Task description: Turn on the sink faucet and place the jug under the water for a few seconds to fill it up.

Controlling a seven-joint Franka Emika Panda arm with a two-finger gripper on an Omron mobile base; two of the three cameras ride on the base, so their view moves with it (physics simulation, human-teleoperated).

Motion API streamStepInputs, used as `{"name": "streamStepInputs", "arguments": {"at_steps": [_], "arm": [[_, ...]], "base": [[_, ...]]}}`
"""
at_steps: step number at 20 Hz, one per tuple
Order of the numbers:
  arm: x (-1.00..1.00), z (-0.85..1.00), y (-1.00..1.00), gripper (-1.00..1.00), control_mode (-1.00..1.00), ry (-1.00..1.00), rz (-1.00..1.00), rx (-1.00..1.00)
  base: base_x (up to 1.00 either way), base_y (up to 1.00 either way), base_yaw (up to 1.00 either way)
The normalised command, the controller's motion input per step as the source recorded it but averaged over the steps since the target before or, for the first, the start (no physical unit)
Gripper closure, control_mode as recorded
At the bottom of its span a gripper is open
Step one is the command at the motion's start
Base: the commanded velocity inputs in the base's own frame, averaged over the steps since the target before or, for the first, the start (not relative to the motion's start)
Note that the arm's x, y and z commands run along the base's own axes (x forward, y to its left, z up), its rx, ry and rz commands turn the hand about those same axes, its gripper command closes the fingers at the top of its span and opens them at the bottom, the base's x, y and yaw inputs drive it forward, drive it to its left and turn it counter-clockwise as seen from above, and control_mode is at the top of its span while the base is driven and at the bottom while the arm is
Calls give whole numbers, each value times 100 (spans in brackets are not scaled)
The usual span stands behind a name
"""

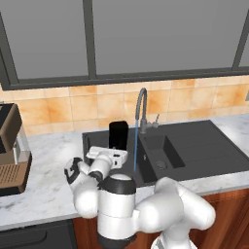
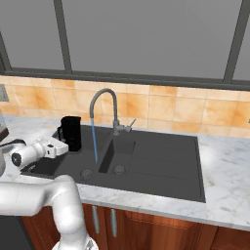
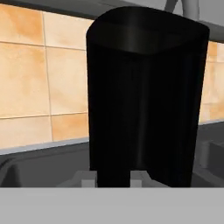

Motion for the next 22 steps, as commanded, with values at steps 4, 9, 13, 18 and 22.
{"name": "streamStepInputs", "arguments": {"at_steps": [4,9,13,18,22], "arm": [[11,0,5,100,-100,9,-41,0],[29,0,8,100,-100,9,-33,0],[29,-5,1,100,-100,5,-26,0],[36,-23,16,100,-100,2,-15,0],[44,-25,31,100,-100,0,-12,0]], "base": [[0,0,0],[0,0,0],[0,0,0],[0,0,0],[0,0,0]]}}
